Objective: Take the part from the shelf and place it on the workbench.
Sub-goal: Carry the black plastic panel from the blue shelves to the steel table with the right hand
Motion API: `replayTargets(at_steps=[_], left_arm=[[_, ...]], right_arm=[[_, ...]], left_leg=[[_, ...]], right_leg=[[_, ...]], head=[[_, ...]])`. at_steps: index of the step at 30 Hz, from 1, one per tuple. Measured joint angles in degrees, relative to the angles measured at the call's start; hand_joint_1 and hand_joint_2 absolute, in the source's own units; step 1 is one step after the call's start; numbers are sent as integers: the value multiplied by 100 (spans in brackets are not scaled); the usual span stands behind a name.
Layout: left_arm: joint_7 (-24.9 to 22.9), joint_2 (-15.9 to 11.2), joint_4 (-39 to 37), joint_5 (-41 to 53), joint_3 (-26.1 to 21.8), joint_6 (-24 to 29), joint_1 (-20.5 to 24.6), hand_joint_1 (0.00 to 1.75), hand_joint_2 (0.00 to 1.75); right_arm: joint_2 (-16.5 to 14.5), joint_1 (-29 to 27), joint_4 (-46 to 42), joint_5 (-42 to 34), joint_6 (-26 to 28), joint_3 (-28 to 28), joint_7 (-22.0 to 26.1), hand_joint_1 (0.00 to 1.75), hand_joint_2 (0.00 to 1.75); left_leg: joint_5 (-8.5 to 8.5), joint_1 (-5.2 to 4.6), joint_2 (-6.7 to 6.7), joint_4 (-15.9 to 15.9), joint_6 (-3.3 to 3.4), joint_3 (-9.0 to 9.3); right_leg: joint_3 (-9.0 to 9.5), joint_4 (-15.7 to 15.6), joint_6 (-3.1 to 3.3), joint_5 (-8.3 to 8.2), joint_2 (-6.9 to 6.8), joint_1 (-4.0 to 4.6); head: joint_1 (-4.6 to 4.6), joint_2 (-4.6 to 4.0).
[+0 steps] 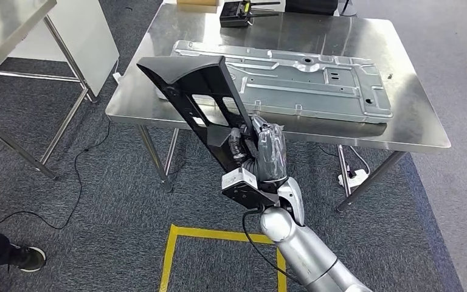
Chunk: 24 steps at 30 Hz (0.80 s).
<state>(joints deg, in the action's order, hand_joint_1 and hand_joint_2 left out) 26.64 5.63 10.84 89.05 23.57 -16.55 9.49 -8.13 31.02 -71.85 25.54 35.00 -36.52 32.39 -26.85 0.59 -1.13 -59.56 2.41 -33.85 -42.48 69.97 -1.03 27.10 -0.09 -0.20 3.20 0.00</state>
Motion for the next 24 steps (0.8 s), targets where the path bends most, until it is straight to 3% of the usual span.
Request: replayTargets(at_steps=[2, 3, 5, 8, 9, 11, 12, 13, 14, 16, 17, 19, 22, 24], left_arm=[[2, 13, 0, 0, 35, -3, 8, 0, 175], [3, 17, 0, 0, 57, -7, 14, 0, 175], [3, 20, 0, 0, 85, -17, 23, 0, 175], [7, 19, 0, 3, 105, -28, 35, 0, 175], [11, 18, 0, 4, 116, -32, 37, 0, 175], [24, 17, 0, 3, 137, -38, 38, 0, 175], [27, 16, 0, 3, 145, -40, 39, 0, 175], [30, 14, 0, 2, 154, -43, 41, 0, 175], [27, 11, 0, 2, 165, -44, 43, 0, 175], [17, 7, 0, 2, 192, -45, 48, 0, 175], [12, 5, 0, 2, 206, -46, 50, 0, 175], [15, 5, 0, 1, 225, -51, 57, 0, 175], [25, 8, 1, -1, 241, -60, 67, 0, 175], [28, 11, 2, -1, 260, -66, 72, 0, 175]], right_arm=[[0, 33, 1, 7, 7, 9, -8, 175, 175], [0, 55, 1, 10, 11, 16, -15, 175, 175], [1, 95, 0, 14, 17, 45, -28, 175, 175], [0, 133, -17, 11, 25, 119, -39, 175, 175], [0, 148, -23, 10, 28, 139, -41, 175, 175], [0, 164, -22, 5, 37, 166, -41, 175, 175], [0, 161, -24, 3, 45, 177, -40, 175, 175], [0, 155, -32, 1, 57, 190, -39, 175, 175], [0, 152, -49, -1, 72, 205, -37, 175, 175], [1, 159, -104, 1, 114, 246, -33, 175, 175], [1, 169, -135, 3, 141, 269, -30, 175, 175], [4, 187, -213, 10, 197, 317, -29, 175, 175], [13, 225, -392, 29, 245, 412, -54, 175, 175], [25, 310, -515, 73, 265, 477, -109, 175, 175]], left_leg=[[-65, -9, -11, 14, -30, 80], [-86, -12, -12, 25, -54, 100], [-113, -15, -10, 61, -109, 122], [-240, -28, 15, -79, -188, 102], [-350, -31, 24, -326, -209, -17], [-595, -27, 31, -1035, -243, -425], [-645, -27, 33, -1324, -261, -625], [-582, -23, 35, -1430, -280, -744], [-406, -16, 38, -1325, -296, -763], [86, 7, 46, -683, -326, -566], [234, 7, 48, -373, -329, -448], [264, -4, 45, -112, -270, -349], [211, 1, 30, -58, -145, -320], [173, 18, 31, -34, -70, -252]], right_leg=[[297, -721, 89, -355, -3, 50], [396, -941, 125, -410, -4, 74], [459, -1061, 168, -358, 1, 98], [600, -1192, 224, -322, -3, 37], [663, -1232, 243, -303, -10, 19], [746, -1243, 277, -240, -20, 29], [779, -1238, 279, -205, -20, 32], [815, -1229, 277, -167, -19, 31], [854, -1212, 267, -124, -14, 26], [930, -1152, 225, -12, -3, 10], [943, -1109, 194, 41, 6, 15], [923, -1060, 135, 99, 19, 33], [904, -1022, 66, 158, 20, 40], [736, -676, 7, 313, 15, 22]], head=[[0, 0], [-1, 0], [-1, 0], [-6, 0], [-8, 0], [-10, 0], [-10, 0], [-10, 0], [-10, 0], [-8, 0], [-11, 0], [-15, 0], [-16, 0], [-14, 0]])
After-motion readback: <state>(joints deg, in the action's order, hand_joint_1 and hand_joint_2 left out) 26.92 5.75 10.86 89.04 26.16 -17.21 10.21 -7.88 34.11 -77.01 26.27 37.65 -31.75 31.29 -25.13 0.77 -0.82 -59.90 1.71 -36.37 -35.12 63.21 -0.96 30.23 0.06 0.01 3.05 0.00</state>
